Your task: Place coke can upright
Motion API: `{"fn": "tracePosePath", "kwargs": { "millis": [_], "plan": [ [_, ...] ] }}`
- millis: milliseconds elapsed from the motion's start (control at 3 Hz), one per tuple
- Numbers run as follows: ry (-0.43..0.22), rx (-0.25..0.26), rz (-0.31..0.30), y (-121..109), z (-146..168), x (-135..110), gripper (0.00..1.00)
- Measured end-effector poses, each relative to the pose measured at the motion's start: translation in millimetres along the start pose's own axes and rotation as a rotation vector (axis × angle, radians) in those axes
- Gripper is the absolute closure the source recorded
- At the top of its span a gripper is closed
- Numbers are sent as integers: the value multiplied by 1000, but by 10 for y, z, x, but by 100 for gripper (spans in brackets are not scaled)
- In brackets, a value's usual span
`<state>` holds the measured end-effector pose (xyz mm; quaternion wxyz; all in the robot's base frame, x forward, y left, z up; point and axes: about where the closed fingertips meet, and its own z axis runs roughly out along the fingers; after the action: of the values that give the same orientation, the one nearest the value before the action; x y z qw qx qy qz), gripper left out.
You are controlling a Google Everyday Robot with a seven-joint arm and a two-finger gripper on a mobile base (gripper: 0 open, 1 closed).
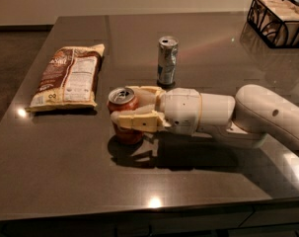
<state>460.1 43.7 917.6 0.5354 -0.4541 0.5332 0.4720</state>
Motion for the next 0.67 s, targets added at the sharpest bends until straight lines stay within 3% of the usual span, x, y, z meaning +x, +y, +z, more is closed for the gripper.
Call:
{"fn": "tracePosePath", "kwargs": {
  "millis": [333, 667],
  "plan": [
    [2, -6, -2, 17, 27, -13, 53],
    [2, -10, -4, 28, 44, -19, 30]
  ]
}}
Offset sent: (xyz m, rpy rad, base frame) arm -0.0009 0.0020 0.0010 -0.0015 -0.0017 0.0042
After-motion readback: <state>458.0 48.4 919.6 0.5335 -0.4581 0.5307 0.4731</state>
